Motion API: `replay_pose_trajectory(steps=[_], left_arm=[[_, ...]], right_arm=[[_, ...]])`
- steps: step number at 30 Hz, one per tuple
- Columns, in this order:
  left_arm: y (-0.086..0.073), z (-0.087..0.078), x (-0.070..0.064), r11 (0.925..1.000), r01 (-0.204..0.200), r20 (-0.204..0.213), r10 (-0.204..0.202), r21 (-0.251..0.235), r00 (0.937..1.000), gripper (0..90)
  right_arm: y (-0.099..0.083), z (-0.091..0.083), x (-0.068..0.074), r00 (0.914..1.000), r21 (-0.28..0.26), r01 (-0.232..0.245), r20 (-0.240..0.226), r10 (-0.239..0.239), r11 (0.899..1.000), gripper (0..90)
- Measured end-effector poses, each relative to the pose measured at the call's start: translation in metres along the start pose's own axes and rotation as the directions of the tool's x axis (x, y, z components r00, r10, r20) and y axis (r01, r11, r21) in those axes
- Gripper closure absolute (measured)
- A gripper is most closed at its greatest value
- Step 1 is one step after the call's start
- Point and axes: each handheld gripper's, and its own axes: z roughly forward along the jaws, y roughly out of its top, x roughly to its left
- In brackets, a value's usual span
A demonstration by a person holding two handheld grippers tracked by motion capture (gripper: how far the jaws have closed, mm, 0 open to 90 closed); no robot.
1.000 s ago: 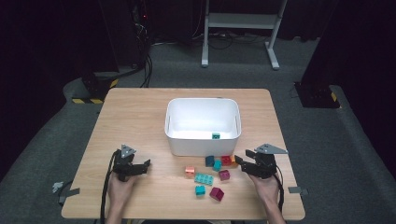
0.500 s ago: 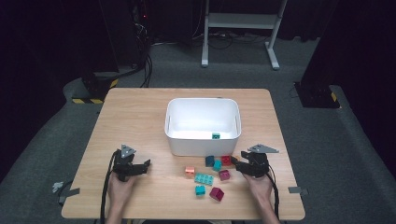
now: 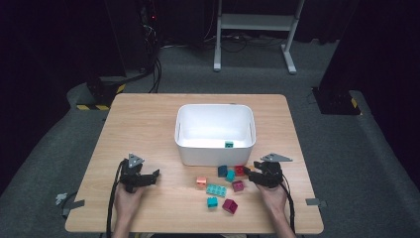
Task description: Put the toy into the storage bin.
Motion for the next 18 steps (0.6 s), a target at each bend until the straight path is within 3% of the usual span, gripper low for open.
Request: replay_pose_trajectory(steps=[7, 18], left_arm=[[0.0000, 0.0000, 0.0001, 1.0000, -0.002, -0.001, 0.002, 0.000, 1.0000, 14.2], [0.0000, 0.0000, 0.0000, 1.0000, -0.001, -0.001, 0.001, 0.000, 1.0000, 14.2]], right_arm=[[-0.0015, 0.0003, -0.0004, 0.9999, 0.001, 0.016, -0.007, -0.016, 1.000, 52.0], [-0.0018, -0.0013, 0.0008, 0.9997, 0.003, 0.023, 0.000, -0.023, 1.000, 53.5]])
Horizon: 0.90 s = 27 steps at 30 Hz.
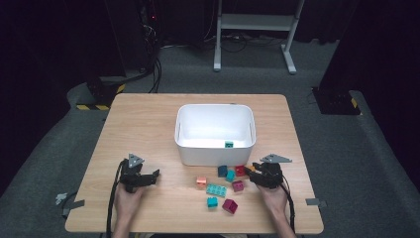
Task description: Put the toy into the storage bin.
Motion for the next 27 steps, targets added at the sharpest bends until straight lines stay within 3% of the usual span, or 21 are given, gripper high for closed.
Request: replay_pose_trajectory(steps=[13, 27], left_arm=[[0.000, 0.000, 0.000, 1.0000, 0.000, 0.000, 0.000, 0.000, 1.0000, 14.2], [0.000, 0.000, 0.000, 1.0000, 0.000, 0.000, 0.000, 0.000, 1.0000, 14.2]], right_arm=[[0.003, -0.007, 0.000, 0.9999, -0.017, 0.008, 0.006, -0.008, 1.000, 53.8], [0.020, -0.039, 0.002, 0.9990, -0.050, 0.041, -0.015, -0.042, 0.998, 54.0]])
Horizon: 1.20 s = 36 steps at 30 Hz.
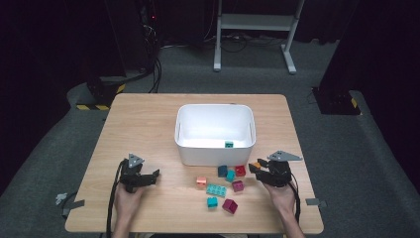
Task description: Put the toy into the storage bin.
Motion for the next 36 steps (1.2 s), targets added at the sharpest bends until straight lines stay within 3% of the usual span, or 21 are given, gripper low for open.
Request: replay_pose_trajectory(steps=[12, 19, 36], left_arm=[[0.000, 0.000, 0.000, 1.0000, 0.001, 0.000, -0.001, 0.000, 1.0000, 14.2], [0.000, 0.000, 0.000, 1.0000, 0.001, -0.001, -0.001, -0.001, 1.0000, 14.2], [0.000, 0.000, 0.000, 1.0000, 0.002, 0.001, -0.002, 0.000, 1.0000, 14.3]], right_arm=[[0.021, -0.024, 0.001, 0.9996, -0.047, 0.021, -0.017, -0.022, 0.999, 54.1], [0.041, -0.045, 0.006, 0.9979, -0.087, 0.051, -0.035, -0.055, 0.995, 54.1], [0.092, -0.064, 0.014, 0.9906, -0.137, 0.095, -0.085, -0.107, 0.986, 54.2]])
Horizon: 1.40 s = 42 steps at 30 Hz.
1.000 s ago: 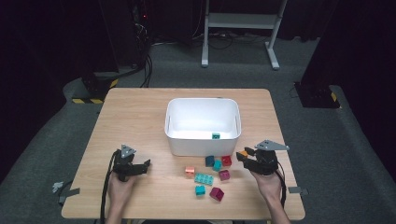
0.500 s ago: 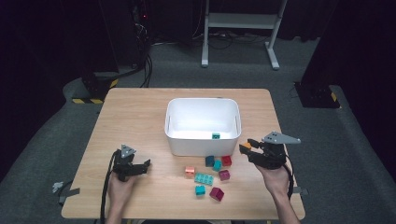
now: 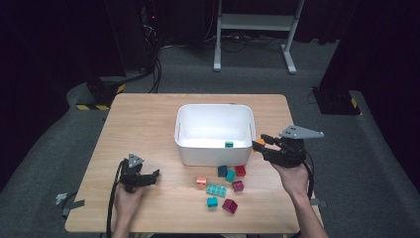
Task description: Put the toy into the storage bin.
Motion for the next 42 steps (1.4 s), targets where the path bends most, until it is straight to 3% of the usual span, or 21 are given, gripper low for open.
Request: replay_pose_trajectory(steps=[10, 22, 42], left_arm=[[0.000, 0.000, 0.000, 1.0000, -0.002, -0.001, 0.002, 0.000, 1.0000, 14.3], [0.000, 0.000, 0.000, 1.0000, -0.001, 0.000, 0.001, 0.000, 1.0000, 14.3], [0.000, 0.000, 0.000, 1.0000, -0.002, 0.000, 0.002, -0.001, 1.0000, 14.4]], right_arm=[[0.025, 0.015, -0.004, 0.9997, -0.004, 0.001, -0.025, -0.001, 1.000, 54.2], [0.045, 0.056, -0.009, 0.9989, 0.025, -0.010, -0.045, 0.011, 1.000, 54.2], [0.048, 0.106, -0.013, 0.9991, 0.113, -0.008, -0.042, 0.013, 0.994, 54.0]])
